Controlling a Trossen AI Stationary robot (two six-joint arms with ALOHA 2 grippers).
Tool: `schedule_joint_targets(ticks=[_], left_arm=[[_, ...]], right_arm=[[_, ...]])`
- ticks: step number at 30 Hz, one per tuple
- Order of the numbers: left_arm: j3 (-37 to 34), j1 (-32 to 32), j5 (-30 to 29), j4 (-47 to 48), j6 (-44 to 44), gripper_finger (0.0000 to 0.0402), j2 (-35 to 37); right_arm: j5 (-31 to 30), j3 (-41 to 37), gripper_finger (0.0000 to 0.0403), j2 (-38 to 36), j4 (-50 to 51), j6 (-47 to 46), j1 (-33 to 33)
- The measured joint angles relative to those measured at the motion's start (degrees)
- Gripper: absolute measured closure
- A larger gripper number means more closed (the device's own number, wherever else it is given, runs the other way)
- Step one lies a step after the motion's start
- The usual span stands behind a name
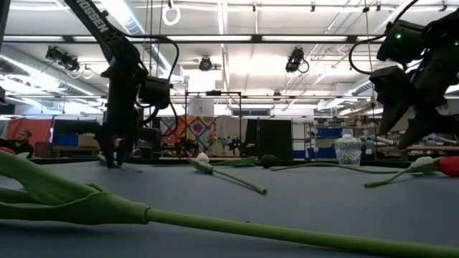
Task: Sort flowers into vase by color
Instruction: Put the left black tulip into the transparent vase
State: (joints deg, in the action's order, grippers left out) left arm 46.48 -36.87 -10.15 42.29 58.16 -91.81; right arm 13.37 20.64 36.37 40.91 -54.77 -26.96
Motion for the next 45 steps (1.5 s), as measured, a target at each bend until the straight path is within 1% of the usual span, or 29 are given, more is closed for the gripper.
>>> schedule_joint_targets(ticks=[3, 4, 9, 15, 18, 21, 23, 25, 27, 30, 33, 35, 38, 41, 43, 45], left_arm=[[-0.3, 0.6, -0.1, 0.4, -2.2, 0.0380, 1.3], [-0.3, 0.8, -0.2, 0.4, -2.4, 0.0388, 1.4], [-0.3, 2.3, 0.8, 0.4, -6.7, 0.0391, 3.6], [-0.3, 7.2, 0.6, -0.8, -10.5, 0.0395, 11.6], [-0.2, 9.8, -0.9, -4.4, -16.5, 0.0396, 16.5], [-0.2, 11.2, 0.1, -10.2, -23.3, 0.0396, 20.2], [-0.2, 11.6, 4.0, -16.0, -30.6, 0.0396, 21.8], [-0.2, 12.1, 9.0, -20.8, -39.9, 0.0396, 22.7], [-0.2, 12.6, 12.3, -24.6, -45.1, 0.0396, 22.9], [-0.2, 12.8, 15.8, -30.2, -46.9, 0.0396, 22.8], [-0.1, 13.1, 18.9, -37.3, -46.5, 0.0396, 22.3], [-0.1, 13.9, 19.0, -41.6, -48.1, 0.0397, 22.3], [-0.1, 15.4, 18.7, -48.8, -53.4, 0.0393, 22.3], [0.3, 17.2, 17.3, -56.8, -54.2, 0.0384, 21.2], [1.7, 18.1, 17.1, -58.5, -53.5, 0.0379, 19.4], [4.7, 19.1, 16.8, -58.4, -53.7, 0.0377, 16.6]], right_arm=[[-1.6, 0.0, 0.0189, 0.0, 0.0, -2.3, 0.3], [-1.8, 0.0, 0.0195, 0.0, -0.1, -3.0, 0.3], [-1.8, 0.0, 0.0222, 0.0, -0.1, -7.1, 0.7], [-3.5, 0.0, 0.0244, 0.0, -0.8, -14.2, 3.5], [-4.5, 0.0, 0.0247, 0.0, -2.2, -17.7, 5.9], [-5.9, 0.0, 0.0247, 0.0, -5.1, -21.7, 9.0], [-7.8, 0.0, 0.0247, 0.0, -9.1, -24.4, 11.7], [-11.3, 0.0, 0.0247, 0.0, -13.8, -26.7, 14.5], [-15.3, 0.0, 0.0248, 0.0, -19.0, -27.9, 17.0], [-18.7, 0.0, 0.0248, 0.0, -25.4, -27.5, 20.0], [-19.6, 0.0, 0.0247, 0.0, -28.8, -24.7, 22.0], [-19.7, 0.0, 0.0248, 0.0, -29.6, -22.6, 22.7], [-19.3, 0.0, 0.0248, 0.0, -30.6, -20.2, 22.9], [-17.2, 0.0, 0.0247, 0.0, -31.5, -16.8, 22.9], [-15.5, 0.7, 0.0247, 0.0, -29.6, -14.0, 22.8], [-14.5, 2.2, 0.0247, 0.1, -26.8, -11.2, 22.8]])
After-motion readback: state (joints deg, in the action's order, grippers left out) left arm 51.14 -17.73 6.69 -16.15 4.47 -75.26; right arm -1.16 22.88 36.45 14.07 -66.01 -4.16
